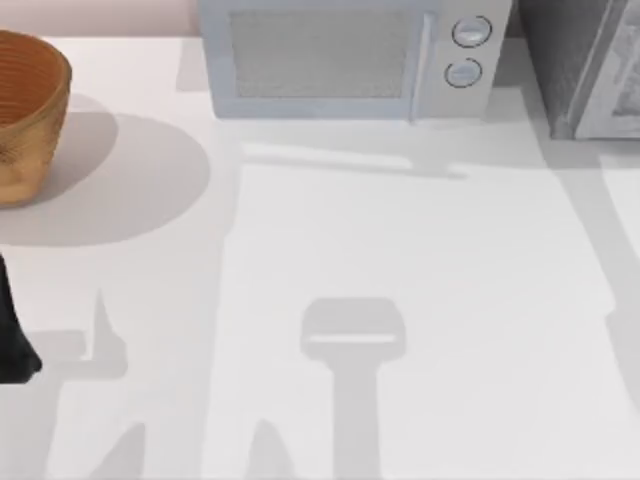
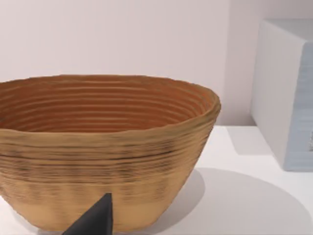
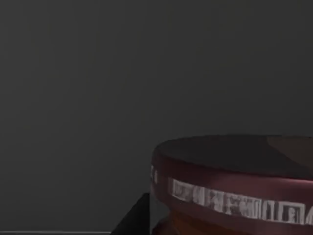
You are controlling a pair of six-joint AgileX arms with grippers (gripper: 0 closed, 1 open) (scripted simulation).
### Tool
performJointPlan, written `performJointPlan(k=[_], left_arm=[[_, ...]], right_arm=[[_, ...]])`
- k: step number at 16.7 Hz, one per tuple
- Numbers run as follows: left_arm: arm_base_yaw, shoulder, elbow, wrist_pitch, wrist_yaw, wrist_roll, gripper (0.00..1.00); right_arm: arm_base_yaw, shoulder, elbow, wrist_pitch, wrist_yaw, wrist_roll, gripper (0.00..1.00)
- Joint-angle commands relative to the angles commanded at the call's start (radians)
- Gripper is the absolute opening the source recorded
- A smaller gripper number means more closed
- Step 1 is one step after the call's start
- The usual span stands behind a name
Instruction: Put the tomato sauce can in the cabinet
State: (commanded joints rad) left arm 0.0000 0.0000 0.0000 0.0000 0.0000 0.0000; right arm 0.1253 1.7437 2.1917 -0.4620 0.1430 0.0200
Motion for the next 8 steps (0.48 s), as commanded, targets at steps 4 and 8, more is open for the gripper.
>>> performJointPlan(k=[4,8], left_arm=[[0.000,0.000,0.000,0.000,0.000,0.000,1.00],[0.000,0.000,0.000,0.000,0.000,0.000,1.00]], right_arm=[[-0.016,0.094,0.079,0.017,-0.014,0.001,0.00],[-0.023,0.121,0.105,0.026,-0.021,0.000,0.00]])
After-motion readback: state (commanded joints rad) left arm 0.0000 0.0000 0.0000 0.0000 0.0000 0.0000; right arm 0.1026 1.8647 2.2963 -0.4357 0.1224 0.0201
